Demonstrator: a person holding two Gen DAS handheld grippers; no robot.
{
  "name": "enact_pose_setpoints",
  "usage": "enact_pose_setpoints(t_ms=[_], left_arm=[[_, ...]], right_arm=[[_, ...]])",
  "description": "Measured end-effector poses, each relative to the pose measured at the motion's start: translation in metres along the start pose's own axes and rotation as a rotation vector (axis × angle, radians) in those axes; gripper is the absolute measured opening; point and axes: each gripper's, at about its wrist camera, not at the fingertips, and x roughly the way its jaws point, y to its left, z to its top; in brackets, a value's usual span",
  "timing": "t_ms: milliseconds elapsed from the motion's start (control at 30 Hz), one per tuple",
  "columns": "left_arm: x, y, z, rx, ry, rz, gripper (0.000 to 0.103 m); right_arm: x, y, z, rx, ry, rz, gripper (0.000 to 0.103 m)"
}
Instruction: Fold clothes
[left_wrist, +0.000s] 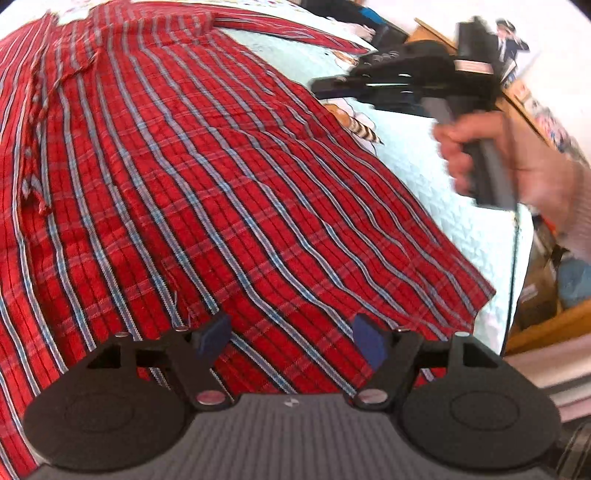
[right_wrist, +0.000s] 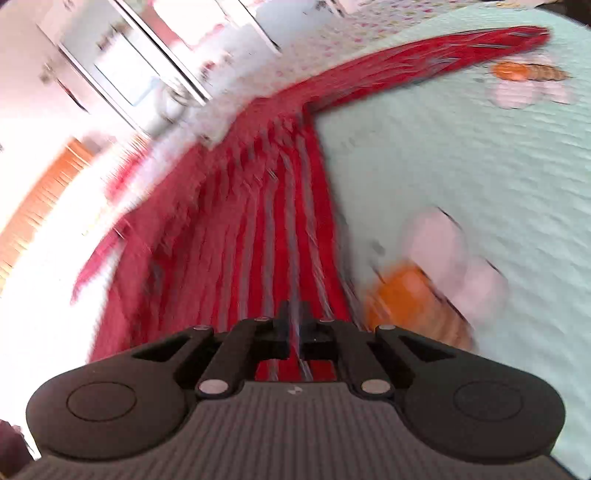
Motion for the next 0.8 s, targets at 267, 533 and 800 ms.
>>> enact_pose_setpoints(t_ms=[267, 533, 800], left_arm=[[-0.048, 0.028, 0.003, -0.225, -0.142, -0.012, 0.073], [-0.097, 0.08, -0.019, -0.42, -0.263, 0.203, 0.073], [-0.085, 0.076, -0.029, -0.315, -0.242, 0.22, 0.073]], right_arm=[[0.005, 0.014, -0.011, -0.033, -0.007, -0.04, 0.017], [0.051, 0.077, -0.016, -0.177, 0.083, -0.113, 0.015], [0.13, 0.151, -0.025, -0.126, 0.194, 0.258, 0.023]])
